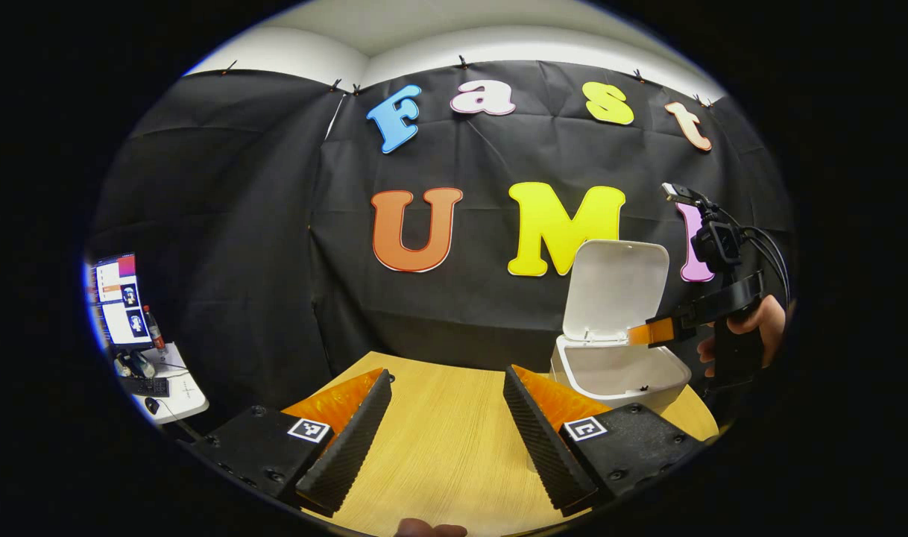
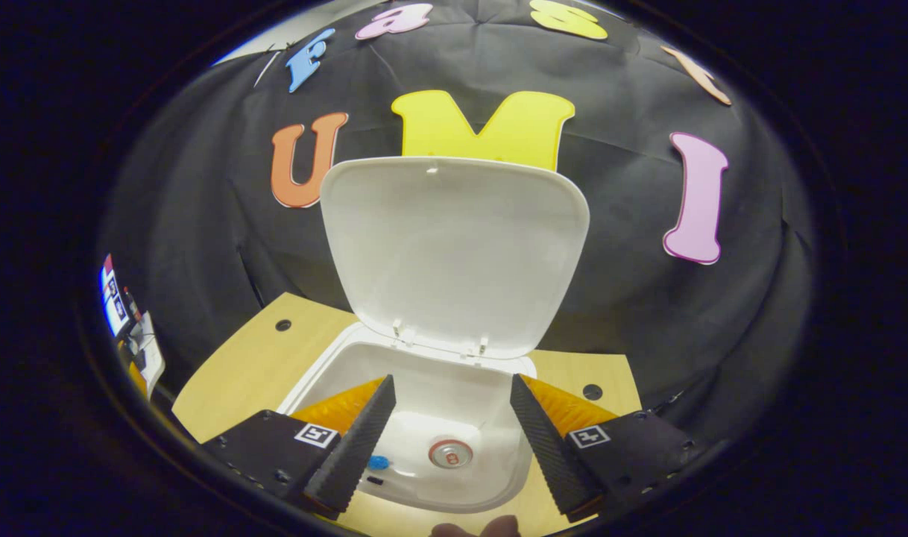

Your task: Press the lid of the desktop garbage bin to open it, pick up the crumpled paper on the desktop and throw it into the bin, then pick up the pop can on the desktop and drop it into the bin, and finally close the garbage bin lid.

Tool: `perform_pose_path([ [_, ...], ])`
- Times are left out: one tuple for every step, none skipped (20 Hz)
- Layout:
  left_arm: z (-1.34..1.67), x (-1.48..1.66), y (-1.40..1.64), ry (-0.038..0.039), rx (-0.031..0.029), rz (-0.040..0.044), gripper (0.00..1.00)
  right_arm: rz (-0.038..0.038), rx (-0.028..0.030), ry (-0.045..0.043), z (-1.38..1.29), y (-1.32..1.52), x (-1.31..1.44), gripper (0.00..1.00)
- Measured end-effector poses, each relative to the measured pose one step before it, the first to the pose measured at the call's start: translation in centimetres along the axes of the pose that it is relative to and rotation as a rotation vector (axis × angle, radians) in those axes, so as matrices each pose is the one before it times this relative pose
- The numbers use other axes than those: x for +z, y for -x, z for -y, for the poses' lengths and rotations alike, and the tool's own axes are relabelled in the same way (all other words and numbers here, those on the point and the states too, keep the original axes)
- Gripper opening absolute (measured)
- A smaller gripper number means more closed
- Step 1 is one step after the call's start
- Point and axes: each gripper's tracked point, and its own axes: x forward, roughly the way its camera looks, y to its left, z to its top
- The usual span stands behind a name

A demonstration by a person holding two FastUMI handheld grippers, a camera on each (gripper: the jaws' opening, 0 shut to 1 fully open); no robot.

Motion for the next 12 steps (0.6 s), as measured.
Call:
perform_pose_path([
  [0.142, 0.006, -0.049, 0.00044, -0.00642, -0.00092, 0.98, 0.00672, -0.00806, -0.00536, 0.398, 0.263, 0.118, 0.96],
  [0.272, 0.031, -0.046, -0.00223, -0.00619, -0.00078, 0.98, 0.01073, -0.01201, -0.00669, 0.442, 0.234, 0.326, 0.96],
  [0.186, 0.112, -0.063, -0.00291, -0.00624, 0.00310, 0.98, 0.01830, -0.01260, -0.00624, 0.479, 0.437, 0.382, 0.98],
  [0.224, 0.057, -0.102, -0.00300, -0.00656, 0.00319, 0.98, 0.02383, -0.01207, -0.00440, 0.369, 0.377, 0.586, 0.96],
  [0.252, 0.010, -0.042, -0.00255, -0.00585, 0.00106, 0.98, 0.02331, -0.01371, -0.00250, 0.367, 0.360, 0.597, 0.98],
  [0.163, -0.023, 0.001, -0.00023, -0.00588, -0.00018, 0.98, 0.02216, -0.00889, -0.00193, 0.159, 0.450, 0.590, 0.96],
  [0.213, -0.028, -0.103, 0.00109, -0.00676, 0.00049, 0.98, 0.01820, -0.00924, -0.00087, 0.128, 0.415, 0.411, 0.98],
  [0.164, -0.004, -0.043, 0.00027, -0.00570, 0.00021, 0.98, 0.01609, -0.00754, -0.00297, 0.101, 0.342, 0.403, 0.97],
  [0.053, 0.027, 0.118, -0.00075, -0.00464, 0.00218, 0.98, 0.00927, -0.00810, -0.00720, -0.085, 0.317, 0.262, 0.96],
  [0.117, 0.210, 0.012, 0.00064, -0.00424, 0.00628, 0.98, 0.00177, -0.00858, -0.01432, -0.061, 0.278, 0.193, 0.96],
  [-0.002, 0.035, 0.065, 0.00037, -0.00365, 0.00407, 0.98, 0.00142, -0.00220, -0.02368, -0.249, 0.375, 0.242, 0.98],
  [0.062, 0.144, 0.036, -0.00488, 0.00037, 0.00440, 0.98, 0.00734, 0.00226, -0.02472, -0.449, 0.485, 0.519, 0.94],
])
